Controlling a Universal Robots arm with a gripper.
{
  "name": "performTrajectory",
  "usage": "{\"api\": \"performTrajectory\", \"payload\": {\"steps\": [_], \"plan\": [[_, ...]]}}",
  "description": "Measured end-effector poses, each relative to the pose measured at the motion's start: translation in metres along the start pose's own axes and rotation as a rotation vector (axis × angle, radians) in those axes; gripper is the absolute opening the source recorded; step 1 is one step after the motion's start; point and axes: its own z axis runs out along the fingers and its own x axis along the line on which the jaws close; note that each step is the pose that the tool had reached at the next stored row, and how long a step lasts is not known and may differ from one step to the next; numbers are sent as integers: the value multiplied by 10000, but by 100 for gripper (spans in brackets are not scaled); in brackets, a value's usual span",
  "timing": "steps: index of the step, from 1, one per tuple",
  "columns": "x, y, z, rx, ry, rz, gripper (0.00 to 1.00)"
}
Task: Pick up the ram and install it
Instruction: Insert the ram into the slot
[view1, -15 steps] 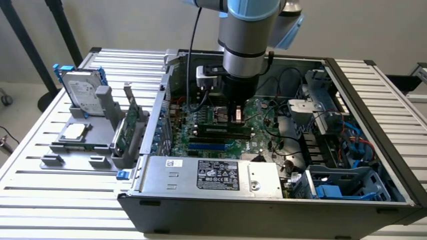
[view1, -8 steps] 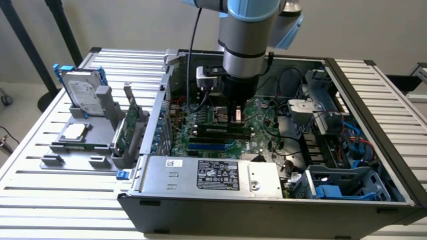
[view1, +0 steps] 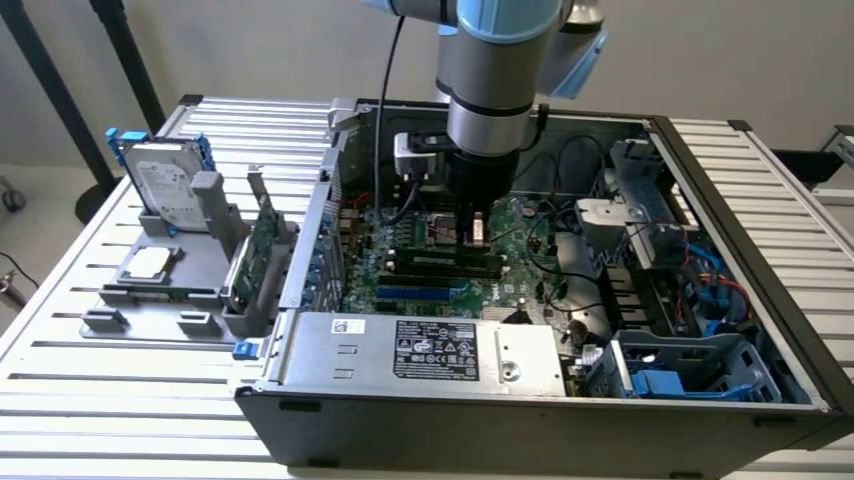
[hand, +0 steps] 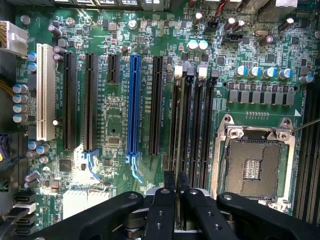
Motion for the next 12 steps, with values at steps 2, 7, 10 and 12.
{"api": "performTrajectory", "payload": {"steps": [2,7,10,12], "plan": [[0,0,0,0,8,-23,14],[-1,6,0,6,15,-130,14],[-1,18,0,4,16,-195,14],[0,24,-6,5,17,-234,14]]}}
